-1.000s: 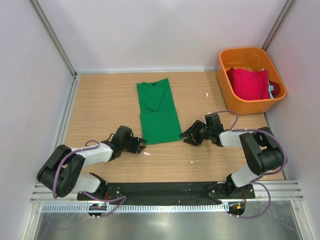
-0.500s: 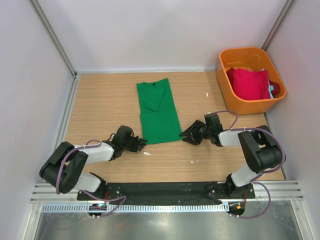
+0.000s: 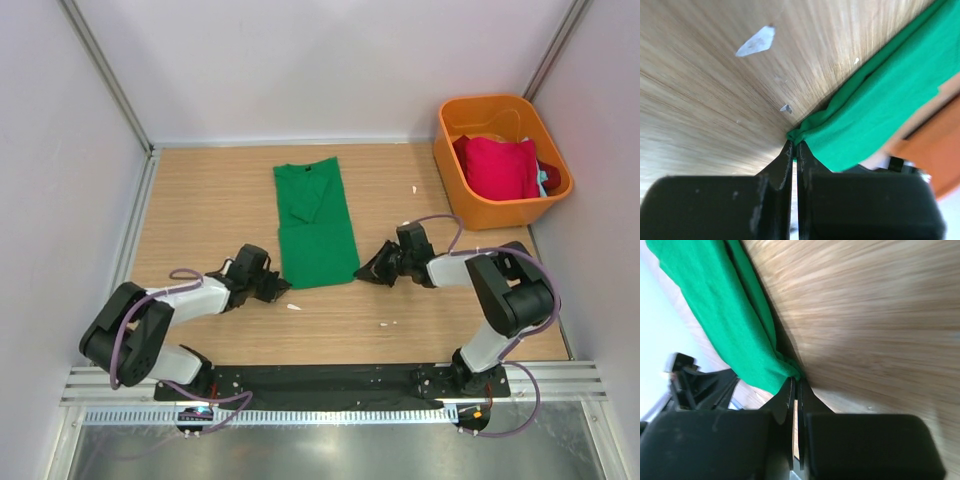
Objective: Fold and stack the t-shirts
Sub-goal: Fold the tshirt
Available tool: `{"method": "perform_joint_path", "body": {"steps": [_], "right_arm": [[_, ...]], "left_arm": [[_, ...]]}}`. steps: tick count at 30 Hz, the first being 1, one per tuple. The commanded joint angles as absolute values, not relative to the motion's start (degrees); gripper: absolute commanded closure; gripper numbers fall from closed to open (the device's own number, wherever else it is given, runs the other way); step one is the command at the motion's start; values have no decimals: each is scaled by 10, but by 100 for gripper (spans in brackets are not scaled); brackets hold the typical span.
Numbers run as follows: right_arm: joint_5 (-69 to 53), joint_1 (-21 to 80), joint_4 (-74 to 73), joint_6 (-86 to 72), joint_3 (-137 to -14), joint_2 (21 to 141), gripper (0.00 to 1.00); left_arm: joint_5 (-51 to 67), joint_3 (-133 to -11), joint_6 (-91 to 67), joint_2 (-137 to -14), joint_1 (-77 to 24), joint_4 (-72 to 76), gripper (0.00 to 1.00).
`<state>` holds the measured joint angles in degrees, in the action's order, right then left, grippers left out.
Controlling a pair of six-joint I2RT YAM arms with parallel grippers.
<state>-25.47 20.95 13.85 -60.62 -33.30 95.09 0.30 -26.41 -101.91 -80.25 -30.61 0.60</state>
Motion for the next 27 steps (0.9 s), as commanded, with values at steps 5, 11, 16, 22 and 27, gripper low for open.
{"method": "perform_joint_path", "body": {"steps": [5,11,16,22,27], "right_arm": [[-202,270,30,-551,-316,868,99],[-181,336,-25,-538,-273,789,99],[-131,435,-64,-574,-223,681,99],[-61,555,-142,-635,-196,563,99],[-39,607,-181,-666,-200,528,99]], "left_arm": [[-60,-298,-861,-716,-315,-220,100],[-60,-257,-861,-609,-346,-282,100],[-98,-247,-913,-494,-440,-386,100],[-102,-243,-983,-365,-523,-525,100],[-85,-245,-1002,-295,-546,-587,100]]}}
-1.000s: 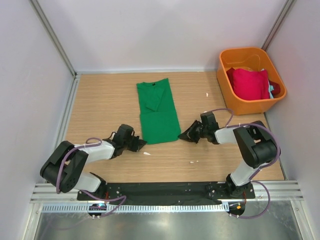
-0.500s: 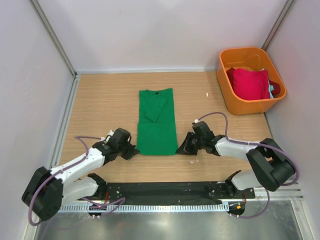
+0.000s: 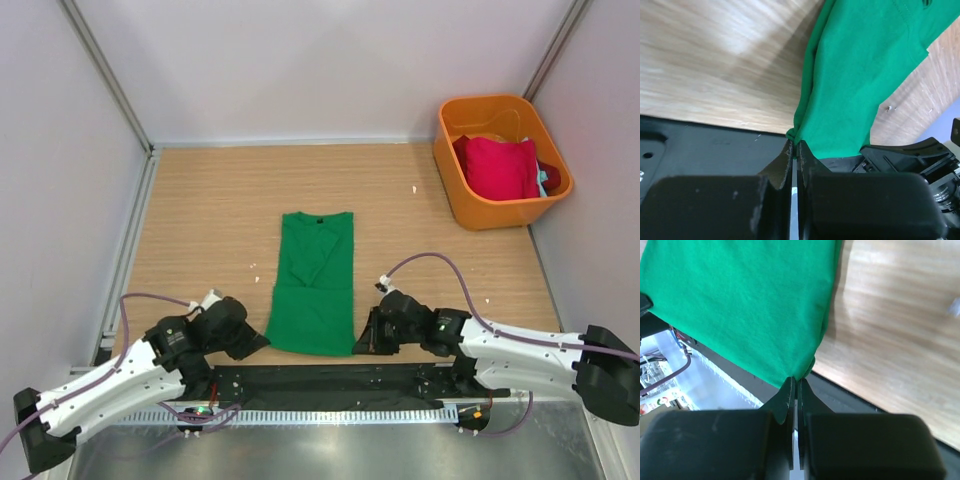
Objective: Fold and stack the t-shirts
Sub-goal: Fold the tshirt
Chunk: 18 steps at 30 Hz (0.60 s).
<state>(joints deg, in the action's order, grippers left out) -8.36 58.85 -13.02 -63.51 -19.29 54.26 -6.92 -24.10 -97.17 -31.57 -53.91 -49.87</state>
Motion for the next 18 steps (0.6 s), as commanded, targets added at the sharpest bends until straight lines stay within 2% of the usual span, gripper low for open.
{"method": "perform_joint_path", "body": {"steps": [1,4,8,12,18], "right_arm": [[-38,610,-194,-667,-209,526,99],[-33,613,-229,-660,-248,518,99],[-28,599,-273,-635,-318,527,99],[-81,532,-301,-584,-385,563,99],[-161,425,-347,-484,-524,659,99]], "left_arm": [[-90,-252,-1000,-294,-545,-594,100],[-112,-297,-973,-314,-545,-608,100],[-163,-413,-911,-414,-545,-633,100],[-203,-493,-854,-476,-528,-638,100],[-109,-561,-704,-560,-386,-563,100]]}}
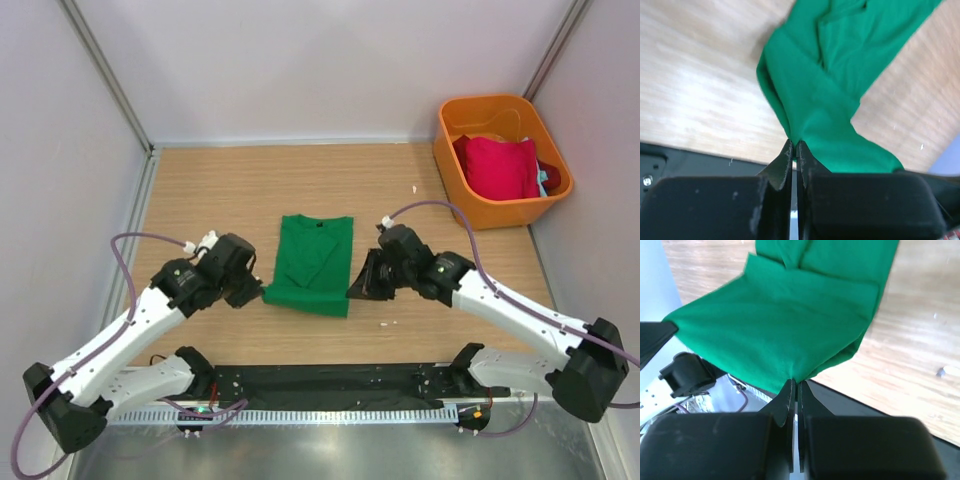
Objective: Fold and stack the t-shirts
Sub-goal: Fold the tshirt
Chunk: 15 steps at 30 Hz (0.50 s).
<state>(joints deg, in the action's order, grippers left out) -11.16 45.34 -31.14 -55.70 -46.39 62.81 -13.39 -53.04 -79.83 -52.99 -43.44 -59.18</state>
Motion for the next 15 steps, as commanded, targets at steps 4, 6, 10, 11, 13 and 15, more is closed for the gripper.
{"method": "perform_joint_path", "body": {"steps": [4,6,10,11,13,15], "right_arm": [[-196,380,-361,-449,-598,742,99],[-216,356,-359,-439,-617,764,99],[-250,320,-373,-421,-671,816,99],[-253,309,-376,-411,-681,834,99],[-269,295,-387,-403,-707,848,99],[-279,274,-397,-389,-732,871,99]], "left_arm": [[-39,-611,-614,-661,-293,-488,100],[-10,-643,-587,-710,-273,-481,100],[41,-735,-535,-814,-245,-488,100],[55,-762,-527,-842,-242,-485,100],[61,-784,-524,-863,-236,-478,100],[62,-809,-520,-887,-231,-473,100]]}}
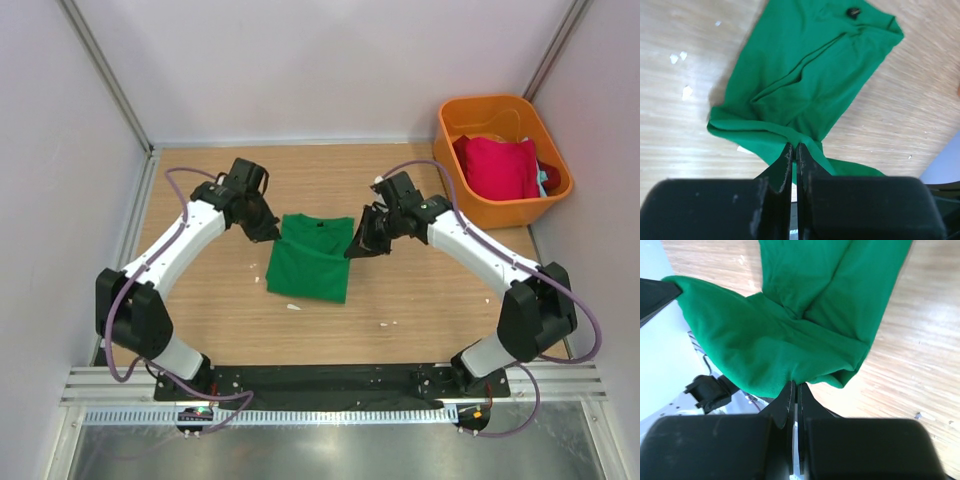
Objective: Fold and stack the t-shirts
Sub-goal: Fold the tshirt
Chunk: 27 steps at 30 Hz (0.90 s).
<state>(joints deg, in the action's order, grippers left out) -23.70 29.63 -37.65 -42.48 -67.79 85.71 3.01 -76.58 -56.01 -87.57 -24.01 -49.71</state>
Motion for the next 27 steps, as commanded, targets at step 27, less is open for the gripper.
{"method": "perform_joint_path", "body": {"steps": [27], "right_arm": [[-345,200,-398,-378,-850,1003,99]], "left_arm": [[135,-1025,-487,-1075,-178,-455,100]]}}
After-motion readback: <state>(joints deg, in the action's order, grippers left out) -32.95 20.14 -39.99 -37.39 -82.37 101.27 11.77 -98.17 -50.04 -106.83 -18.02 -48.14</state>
